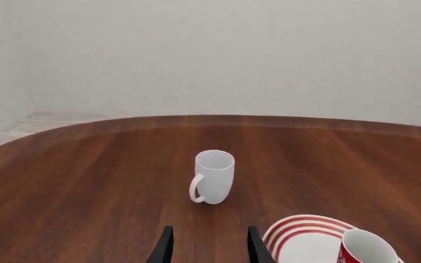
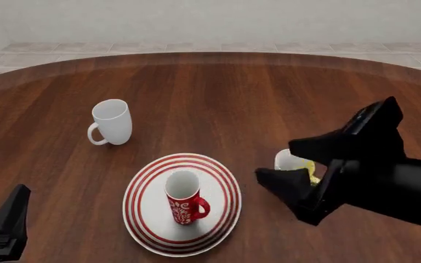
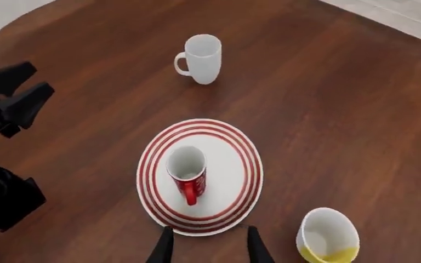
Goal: Pick up the red mug and put it on the plate
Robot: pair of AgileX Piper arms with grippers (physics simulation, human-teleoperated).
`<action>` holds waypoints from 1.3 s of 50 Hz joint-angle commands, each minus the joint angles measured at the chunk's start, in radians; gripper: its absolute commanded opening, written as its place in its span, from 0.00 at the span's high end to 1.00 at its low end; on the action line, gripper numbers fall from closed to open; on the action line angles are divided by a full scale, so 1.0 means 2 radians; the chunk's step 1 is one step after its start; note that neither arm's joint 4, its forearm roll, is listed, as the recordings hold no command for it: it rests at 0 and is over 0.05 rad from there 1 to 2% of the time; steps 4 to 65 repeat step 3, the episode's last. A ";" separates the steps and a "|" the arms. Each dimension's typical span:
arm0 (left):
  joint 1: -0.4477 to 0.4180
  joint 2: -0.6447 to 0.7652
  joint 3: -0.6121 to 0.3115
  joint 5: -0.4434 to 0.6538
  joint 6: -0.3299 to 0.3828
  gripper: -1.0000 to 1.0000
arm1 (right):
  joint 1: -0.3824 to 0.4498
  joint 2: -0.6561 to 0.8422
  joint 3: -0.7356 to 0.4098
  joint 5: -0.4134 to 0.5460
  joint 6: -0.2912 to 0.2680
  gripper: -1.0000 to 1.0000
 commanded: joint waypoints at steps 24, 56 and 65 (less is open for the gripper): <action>0.005 0.000 -0.001 0.002 0.002 0.00 | -0.059 -0.165 -0.039 0.113 -0.025 0.00; 0.005 0.000 -0.001 0.002 0.002 0.00 | -0.059 -0.165 -0.039 0.113 -0.025 0.00; 0.005 0.000 -0.001 0.002 0.002 0.00 | -0.059 -0.165 -0.039 0.113 -0.025 0.00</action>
